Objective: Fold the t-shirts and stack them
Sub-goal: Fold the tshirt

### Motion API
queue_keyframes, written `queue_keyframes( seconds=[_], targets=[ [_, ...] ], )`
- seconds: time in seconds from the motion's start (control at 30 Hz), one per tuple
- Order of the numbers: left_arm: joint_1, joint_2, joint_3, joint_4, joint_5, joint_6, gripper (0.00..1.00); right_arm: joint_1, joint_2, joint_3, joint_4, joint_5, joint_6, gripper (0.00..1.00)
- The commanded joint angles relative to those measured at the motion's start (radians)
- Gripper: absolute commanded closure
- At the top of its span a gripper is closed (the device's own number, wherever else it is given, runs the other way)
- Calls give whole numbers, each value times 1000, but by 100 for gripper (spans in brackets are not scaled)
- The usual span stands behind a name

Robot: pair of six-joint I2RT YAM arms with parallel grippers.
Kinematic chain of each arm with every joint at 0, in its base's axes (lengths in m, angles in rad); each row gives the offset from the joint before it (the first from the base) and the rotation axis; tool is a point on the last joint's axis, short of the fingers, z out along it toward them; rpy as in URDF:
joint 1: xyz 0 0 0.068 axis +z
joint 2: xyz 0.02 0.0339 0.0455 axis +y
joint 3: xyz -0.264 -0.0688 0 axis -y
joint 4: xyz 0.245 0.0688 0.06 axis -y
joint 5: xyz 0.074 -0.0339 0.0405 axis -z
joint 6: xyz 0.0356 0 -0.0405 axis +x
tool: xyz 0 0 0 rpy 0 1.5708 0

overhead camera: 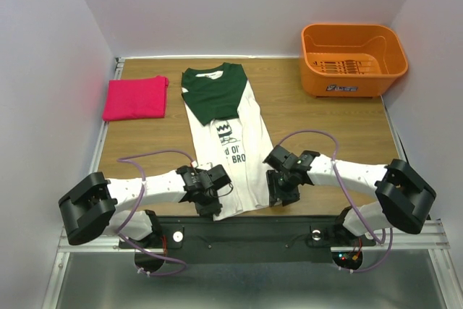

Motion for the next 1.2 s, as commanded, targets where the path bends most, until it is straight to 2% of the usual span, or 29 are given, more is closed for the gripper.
queue_keyframes(
  seconds=[0.0, 0.3, 0.57, 0.87, 0.93, 1.17],
  targets=[
    [-8, -32, -17, -25, -19, -12, 69, -1, -30, -4, -20, 93, 28, 42],
    [-7, -50, -26, -27, -20, -18, 69, -48, -54, -15, -52, 163, 45, 41],
    [-7, -43, -24, -18, -19, -12, 69, -55, -18, 8, -44, 132, 18, 44],
    [-7, -46, -24, -15, -19, -11, 69, -53, 11, -7, -2, 78, 2, 54],
    [-7, -43, -26, -12, -19, -9, 71, -48, 24, -22, 20, 28, 1, 57],
    [-8, -35, -21, -7, -17, -3, 77, -45, 44, -18, 37, 16, -1, 64]
  ],
)
